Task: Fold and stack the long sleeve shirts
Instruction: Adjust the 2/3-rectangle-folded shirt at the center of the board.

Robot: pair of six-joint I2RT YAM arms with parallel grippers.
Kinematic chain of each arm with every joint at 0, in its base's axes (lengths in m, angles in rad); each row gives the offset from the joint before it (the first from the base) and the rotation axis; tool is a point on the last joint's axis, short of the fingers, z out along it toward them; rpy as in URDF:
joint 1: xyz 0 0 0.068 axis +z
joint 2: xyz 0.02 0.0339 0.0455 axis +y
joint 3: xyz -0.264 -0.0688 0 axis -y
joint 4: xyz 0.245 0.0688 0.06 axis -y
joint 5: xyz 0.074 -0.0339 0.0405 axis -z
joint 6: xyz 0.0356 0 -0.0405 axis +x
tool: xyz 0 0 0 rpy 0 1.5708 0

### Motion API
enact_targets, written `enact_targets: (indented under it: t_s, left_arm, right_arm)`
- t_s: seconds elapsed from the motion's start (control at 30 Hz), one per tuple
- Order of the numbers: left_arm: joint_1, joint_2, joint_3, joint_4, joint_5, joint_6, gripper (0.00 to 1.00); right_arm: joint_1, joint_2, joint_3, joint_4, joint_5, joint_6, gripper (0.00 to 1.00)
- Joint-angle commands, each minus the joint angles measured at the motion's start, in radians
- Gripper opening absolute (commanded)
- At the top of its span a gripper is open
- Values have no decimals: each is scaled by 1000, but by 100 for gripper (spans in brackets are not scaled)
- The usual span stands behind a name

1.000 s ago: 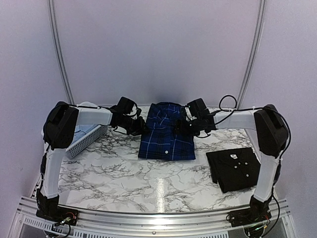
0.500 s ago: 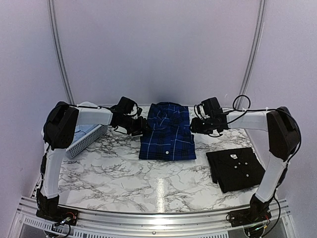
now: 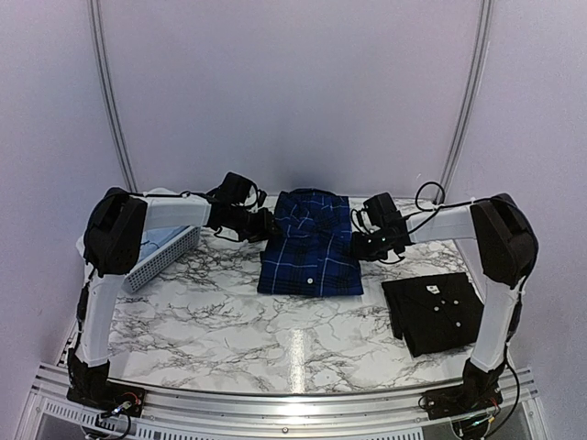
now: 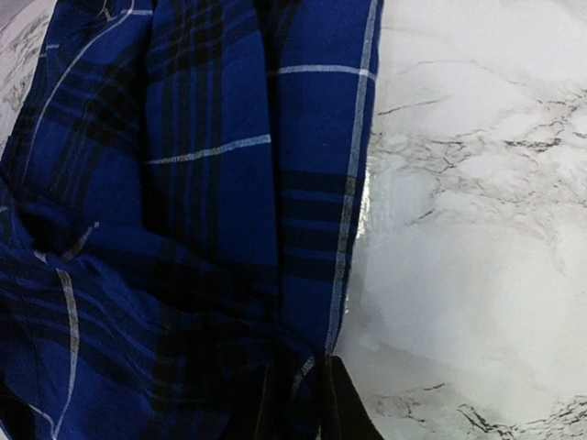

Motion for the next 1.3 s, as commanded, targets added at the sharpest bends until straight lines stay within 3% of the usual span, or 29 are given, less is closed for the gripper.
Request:
enact_targets:
  t_s: [0.0,0.1,0.33,0.53,0.77,0.83,0.97,1.07,1.17,1.27]
  left_arm:
    - [6,35,30,-30,-15,17,36]
    - [6,31,31,-32,-21,19,28]
    - [6,1,9,-31,-85,31,4]
    - [7,-7,-9,-32,-118,35,0]
    - [9,2,-7,-31,-132,31,0]
    - [9,3,-6,-32,-126,30,9]
    - [10,-17,-16,-31,-127,36,35]
    - [10,-53,-33,-32,-155,45,47]
    - [10,-102,-65,-31,-181,49,50]
    - [13,-149,-110,-32,-199,45,51]
  right_arm:
    - [0,-44,56,-3,15,-7,6]
    - [5,-81,47,-3,42,-13,1]
    - [5,-141,-25,62,119,1,0]
    - [-7,-161,-110,172,157,15,0]
    - [-10,-63,-37,209,100,-13,0]
    - [-9,-59,-10,174,105,-27,9]
    - [-6,-105,13,102,129,-54,41]
    - [7,-154,10,69,139,-65,54]
    - [45,-180,15,49,140,-78,53]
    - [97,-171,40,14,151,-85,41]
